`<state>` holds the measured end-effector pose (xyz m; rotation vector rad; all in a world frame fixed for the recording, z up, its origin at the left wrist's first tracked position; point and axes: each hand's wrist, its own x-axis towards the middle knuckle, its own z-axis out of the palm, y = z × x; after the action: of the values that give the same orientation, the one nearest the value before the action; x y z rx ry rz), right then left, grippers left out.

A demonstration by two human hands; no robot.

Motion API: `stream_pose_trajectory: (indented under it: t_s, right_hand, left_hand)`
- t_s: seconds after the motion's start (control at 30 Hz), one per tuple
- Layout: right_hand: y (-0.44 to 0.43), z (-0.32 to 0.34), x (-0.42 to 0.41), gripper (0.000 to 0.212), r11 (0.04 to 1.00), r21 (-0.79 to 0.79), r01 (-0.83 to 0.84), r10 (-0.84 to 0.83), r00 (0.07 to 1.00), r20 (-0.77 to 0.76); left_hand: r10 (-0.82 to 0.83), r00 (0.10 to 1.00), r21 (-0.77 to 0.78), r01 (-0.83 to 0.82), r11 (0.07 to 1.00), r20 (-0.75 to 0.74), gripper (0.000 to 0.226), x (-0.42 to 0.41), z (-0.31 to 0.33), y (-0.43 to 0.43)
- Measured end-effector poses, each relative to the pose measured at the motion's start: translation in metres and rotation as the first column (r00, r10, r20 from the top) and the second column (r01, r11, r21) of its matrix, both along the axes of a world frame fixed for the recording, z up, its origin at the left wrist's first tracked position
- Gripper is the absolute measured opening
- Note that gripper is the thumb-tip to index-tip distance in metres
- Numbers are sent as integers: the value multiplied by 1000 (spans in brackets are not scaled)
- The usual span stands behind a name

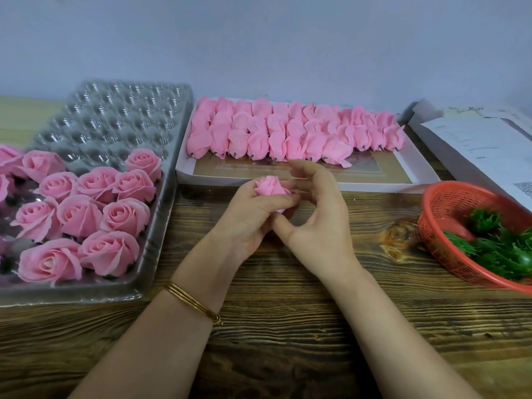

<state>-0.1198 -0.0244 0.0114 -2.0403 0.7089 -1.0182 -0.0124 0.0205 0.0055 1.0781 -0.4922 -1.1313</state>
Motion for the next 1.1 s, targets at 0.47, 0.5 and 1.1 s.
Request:
stream_pose_trajectory:
  t_s: [0.47,0.5,1.1]
  right_hand:
    - [-6,-11,5,43,973,224,51,-40,998,-52]
    - [-6,-12,6,42,968,245,46,-39,999,-36]
    - [-6,-18,10,51,965,249,88,-97,995,24]
  left_hand:
    - [148,988,-31,-147,989,50,18,-4,5,-1]
    - [158,986,-41,-156,987,48,19,-5,5,-1]
    - [154,984,-96,-146,985,90,19,-9,7,-4]
